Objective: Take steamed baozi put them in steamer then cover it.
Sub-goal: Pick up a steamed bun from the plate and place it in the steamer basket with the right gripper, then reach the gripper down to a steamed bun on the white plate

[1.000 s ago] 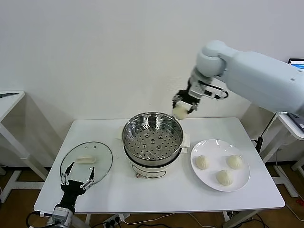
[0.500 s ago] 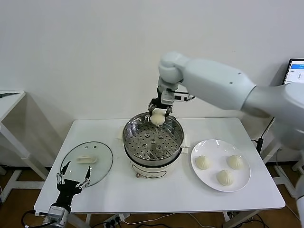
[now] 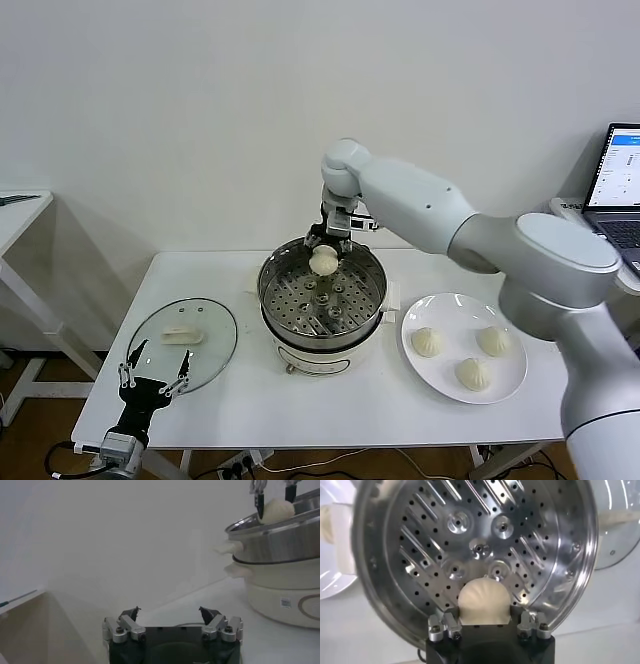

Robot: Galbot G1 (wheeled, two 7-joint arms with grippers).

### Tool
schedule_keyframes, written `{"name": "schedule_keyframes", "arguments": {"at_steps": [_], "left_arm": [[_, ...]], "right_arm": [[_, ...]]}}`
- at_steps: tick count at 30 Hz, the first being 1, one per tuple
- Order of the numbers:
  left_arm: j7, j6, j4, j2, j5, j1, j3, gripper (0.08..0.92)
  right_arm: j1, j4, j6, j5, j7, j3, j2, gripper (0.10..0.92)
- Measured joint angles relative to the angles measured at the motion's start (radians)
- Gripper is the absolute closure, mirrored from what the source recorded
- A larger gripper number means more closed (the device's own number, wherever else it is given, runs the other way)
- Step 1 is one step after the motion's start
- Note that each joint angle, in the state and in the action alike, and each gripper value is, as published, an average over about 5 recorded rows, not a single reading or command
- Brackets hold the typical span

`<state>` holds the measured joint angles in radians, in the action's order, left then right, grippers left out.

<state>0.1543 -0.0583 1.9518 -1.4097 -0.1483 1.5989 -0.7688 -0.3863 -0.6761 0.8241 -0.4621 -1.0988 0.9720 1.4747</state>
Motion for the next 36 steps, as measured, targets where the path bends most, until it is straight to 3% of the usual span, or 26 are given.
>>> {"name": "schedule_keyframes", "arguments": {"at_steps": [10,19,31,36], "left_arm": [[0.000,-0.002,0.002,-0.001,0.001,0.001,0.000,0.177],[0.000,-0.001,-0.005,-0.002,0.001,0.002,0.000,0.177],[-0.001,0.004,-0.020,-0.001,-0.005,-0.009,0.003,0.177],[-0.001,0.004,-0.018,-0.001,-0.008,-0.006,0.006,0.177]], "right_arm": [[0.035,0.058,0.000,-0.042,0.013,-0.030,0.028,0.349],[0.019,0.028,0.000,-0.001,0.001,-0.020,0.004,0.207],[-0.189,-0.260,-0.010,0.350,-0.075,0.139,-0.232,0.203],[-0.249,-0.388,-0.118,0.497,-0.101,0.211,-0.387,0.203]]}}
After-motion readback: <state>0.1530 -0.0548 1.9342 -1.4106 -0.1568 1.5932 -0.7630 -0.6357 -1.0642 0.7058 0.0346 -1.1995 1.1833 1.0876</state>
